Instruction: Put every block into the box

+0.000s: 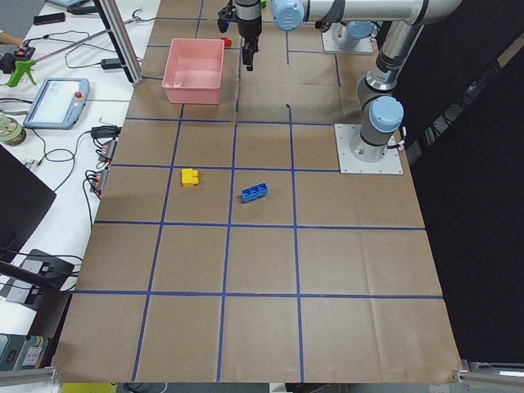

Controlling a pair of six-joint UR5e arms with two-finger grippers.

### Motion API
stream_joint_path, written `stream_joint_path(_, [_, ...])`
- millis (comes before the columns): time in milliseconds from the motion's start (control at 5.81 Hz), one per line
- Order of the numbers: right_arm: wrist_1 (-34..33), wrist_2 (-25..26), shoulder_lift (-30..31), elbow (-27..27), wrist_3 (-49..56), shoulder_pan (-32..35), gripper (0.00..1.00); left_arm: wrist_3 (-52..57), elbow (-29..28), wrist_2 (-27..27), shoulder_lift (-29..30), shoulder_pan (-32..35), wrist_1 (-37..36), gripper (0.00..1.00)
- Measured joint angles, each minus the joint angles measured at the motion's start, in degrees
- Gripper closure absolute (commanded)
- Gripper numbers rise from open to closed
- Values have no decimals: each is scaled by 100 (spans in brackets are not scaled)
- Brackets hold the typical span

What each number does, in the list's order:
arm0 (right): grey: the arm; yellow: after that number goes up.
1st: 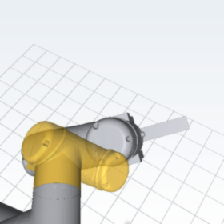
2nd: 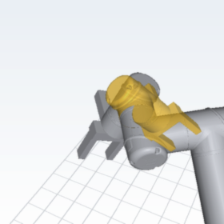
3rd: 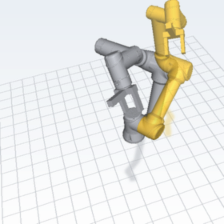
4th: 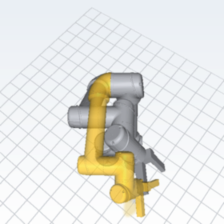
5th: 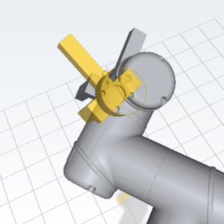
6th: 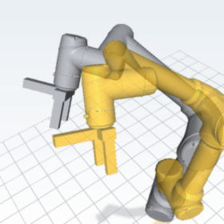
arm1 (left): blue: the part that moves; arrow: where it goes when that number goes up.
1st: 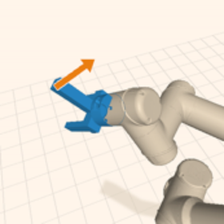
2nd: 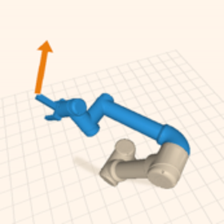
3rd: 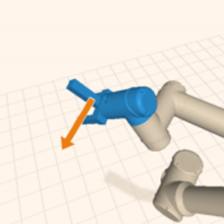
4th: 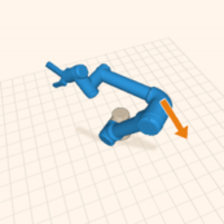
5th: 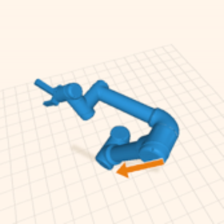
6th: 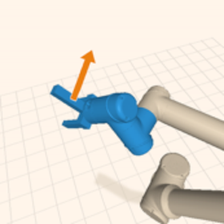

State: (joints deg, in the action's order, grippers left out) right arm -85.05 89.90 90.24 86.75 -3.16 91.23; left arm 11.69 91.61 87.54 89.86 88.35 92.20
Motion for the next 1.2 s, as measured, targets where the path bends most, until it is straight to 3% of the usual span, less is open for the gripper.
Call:
stream_joint_path(688, [6,0,4,15,-9,0,0,45,-22,4,-52,-275,-79,1])
stream_joint_path(1204, [54,20,23,28,5,-9,0,643,80,462,293,-2153,-182,1])
